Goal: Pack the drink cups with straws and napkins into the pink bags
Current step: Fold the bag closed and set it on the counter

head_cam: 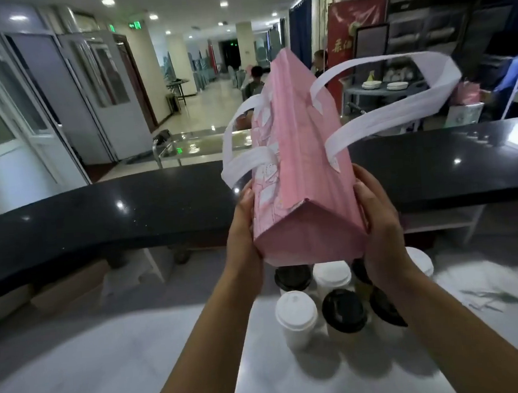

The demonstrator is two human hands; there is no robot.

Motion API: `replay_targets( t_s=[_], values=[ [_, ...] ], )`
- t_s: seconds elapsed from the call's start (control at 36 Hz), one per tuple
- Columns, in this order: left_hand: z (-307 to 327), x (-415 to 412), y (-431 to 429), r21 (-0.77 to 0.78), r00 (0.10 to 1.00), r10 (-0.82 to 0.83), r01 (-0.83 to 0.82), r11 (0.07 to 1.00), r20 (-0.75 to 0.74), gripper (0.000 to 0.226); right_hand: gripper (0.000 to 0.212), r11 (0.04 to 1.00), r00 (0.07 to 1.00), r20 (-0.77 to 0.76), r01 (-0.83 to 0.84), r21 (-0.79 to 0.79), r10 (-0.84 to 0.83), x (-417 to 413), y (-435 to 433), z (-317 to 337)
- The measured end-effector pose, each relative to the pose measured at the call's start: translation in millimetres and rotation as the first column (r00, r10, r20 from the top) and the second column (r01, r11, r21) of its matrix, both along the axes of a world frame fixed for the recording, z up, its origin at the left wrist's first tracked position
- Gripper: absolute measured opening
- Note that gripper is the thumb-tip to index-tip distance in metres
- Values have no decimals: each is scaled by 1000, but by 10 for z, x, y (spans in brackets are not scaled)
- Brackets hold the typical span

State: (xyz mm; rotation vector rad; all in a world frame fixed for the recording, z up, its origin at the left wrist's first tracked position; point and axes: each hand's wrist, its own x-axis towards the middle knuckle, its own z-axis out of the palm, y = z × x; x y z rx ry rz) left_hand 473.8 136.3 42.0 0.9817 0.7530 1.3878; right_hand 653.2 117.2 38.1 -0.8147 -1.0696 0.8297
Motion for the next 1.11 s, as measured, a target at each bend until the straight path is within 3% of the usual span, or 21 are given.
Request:
replay_targets(
  t_s=[0.11, 0.25, 0.36, 0.44, 0.56, 0.69, 0.81, 0.86, 1.11],
  values=[
    [-3, 449, 524, -44, 999, 53, -53, 998, 4, 47, 38, 999, 1000, 10, 25, -26, -25, 414, 510, -12],
    [-86, 927, 1075, -164, 1000, -7, 4, 987, -19, 38, 38, 991, 999, 29, 22, -135, -19, 898, 1159, -184],
    [-181, 1258, 1420, -226, 994, -65, 45, 973, -82, 53, 51, 965, 1000, 26, -2, -261, 9, 1268, 1619, -314],
    [-224, 1472, 1634, -215, 996, -25, 5, 977, -90, 48, 59, 955, 999, -40, -22, -297, 11, 1444, 1829, -375],
    [-285, 1680, 1870, -124, 994, 24, -37, 992, -109, 49, 54, 976, 998, -35, -50, -212, 43, 1560, 1916, -377],
    [-378, 1785, 2069, 121, 965, 20, 13, 993, -262, 65, 83, 993, 973, 219, -55, -102, 77, 1789, 2019, -496],
    [-480, 1797, 2257, 249, 872, 48, 86, 965, -487, 98, 96, 998, 891, 455, 39, -45, -14, 1949, 2153, -584],
    [-487, 1830, 2357, 270, 826, 69, 103, 957, -559, 107, 96, 997, 864, 501, 67, -24, -46, 2031, 2228, -589],
    [-423, 2214, 2634, 264, 783, 18, 188, 946, -622, 123, 90, 989, 843, 526, 144, -23, -110, 2407, 2422, -527]
  ],
)
